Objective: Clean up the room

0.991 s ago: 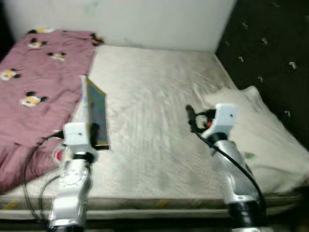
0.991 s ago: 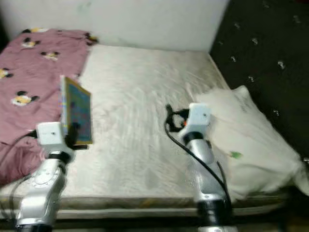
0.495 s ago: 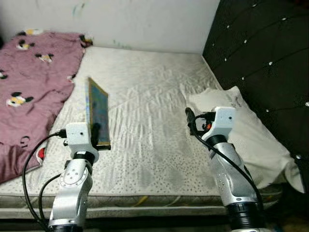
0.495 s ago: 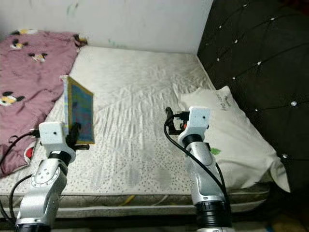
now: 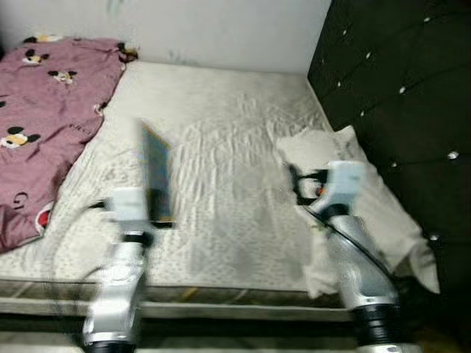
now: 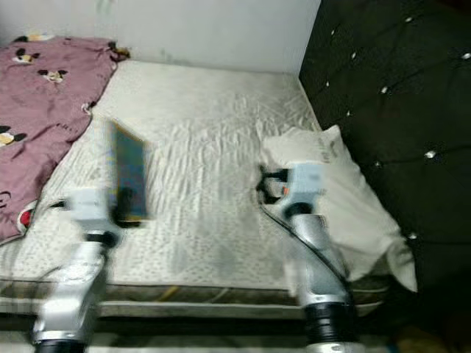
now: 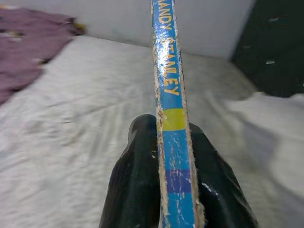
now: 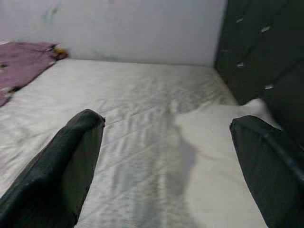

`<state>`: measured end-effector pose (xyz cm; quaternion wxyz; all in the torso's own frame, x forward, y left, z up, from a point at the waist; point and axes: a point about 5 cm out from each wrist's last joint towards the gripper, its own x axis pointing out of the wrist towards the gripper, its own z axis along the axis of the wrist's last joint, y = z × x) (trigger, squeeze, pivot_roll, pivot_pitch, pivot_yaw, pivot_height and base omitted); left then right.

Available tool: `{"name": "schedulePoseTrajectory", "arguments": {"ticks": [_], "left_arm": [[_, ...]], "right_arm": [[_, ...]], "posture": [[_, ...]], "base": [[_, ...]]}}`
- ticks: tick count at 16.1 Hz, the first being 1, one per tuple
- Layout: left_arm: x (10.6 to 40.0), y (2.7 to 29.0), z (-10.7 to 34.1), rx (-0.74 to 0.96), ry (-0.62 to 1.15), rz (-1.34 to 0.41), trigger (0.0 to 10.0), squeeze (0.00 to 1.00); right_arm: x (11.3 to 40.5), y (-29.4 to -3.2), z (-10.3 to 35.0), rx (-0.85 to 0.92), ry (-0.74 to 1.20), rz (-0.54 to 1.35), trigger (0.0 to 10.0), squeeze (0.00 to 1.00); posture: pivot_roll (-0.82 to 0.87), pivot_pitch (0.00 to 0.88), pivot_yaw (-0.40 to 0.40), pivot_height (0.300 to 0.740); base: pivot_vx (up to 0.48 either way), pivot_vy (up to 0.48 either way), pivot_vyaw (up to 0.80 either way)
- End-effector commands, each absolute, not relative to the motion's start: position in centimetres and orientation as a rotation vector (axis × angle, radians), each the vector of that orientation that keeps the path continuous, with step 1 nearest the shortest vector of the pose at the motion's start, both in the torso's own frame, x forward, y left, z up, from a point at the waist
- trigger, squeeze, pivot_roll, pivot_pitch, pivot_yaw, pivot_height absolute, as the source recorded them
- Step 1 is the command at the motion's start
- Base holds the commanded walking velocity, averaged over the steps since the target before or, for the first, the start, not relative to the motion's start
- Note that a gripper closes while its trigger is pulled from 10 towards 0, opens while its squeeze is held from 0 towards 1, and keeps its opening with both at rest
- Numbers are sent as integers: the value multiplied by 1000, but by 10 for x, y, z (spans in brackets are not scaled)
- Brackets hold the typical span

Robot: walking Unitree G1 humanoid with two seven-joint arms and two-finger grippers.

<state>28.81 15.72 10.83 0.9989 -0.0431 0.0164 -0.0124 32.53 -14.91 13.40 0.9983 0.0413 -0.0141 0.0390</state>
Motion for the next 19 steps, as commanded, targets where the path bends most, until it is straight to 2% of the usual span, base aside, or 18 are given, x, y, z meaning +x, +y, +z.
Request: {"name": "schedulePoseTrajectory", "arguments": {"ticks": [1, 4, 12, 15, 19], "left_arm": [[290, 166, 118, -70, -15, 2, 10000, 0], [290, 167, 119, -73, -18, 4, 10000, 0], [292, 168, 125, -101, -69, 16, 10000, 0], [293, 169, 126, -104, -72, 14, 10000, 0], [292, 169, 128, -118, -98, 4, 10000, 0]], "right_arm": [[327, -142, 137, 90, -39, 100, 10000, 0], [325, -141, 135, 88, -37, 98, 10000, 0], [327, -141, 134, 62, -43, 103, 10000, 0], [327, -140, 134, 67, -45, 102, 10000, 0], [327, -140, 133, 70, -43, 96, 10000, 0]], "posture": [[-58, 29, -88, 740], [-56, 28, -86, 740], [-55, 26, -84, 740], [-53, 25, -82, 740], [-53, 25, -81, 740]], "base": [[0, -330, 0], [0, -323, 0], [0, 0, 0], [0, -265, 292], [0, 0, 0]]}}
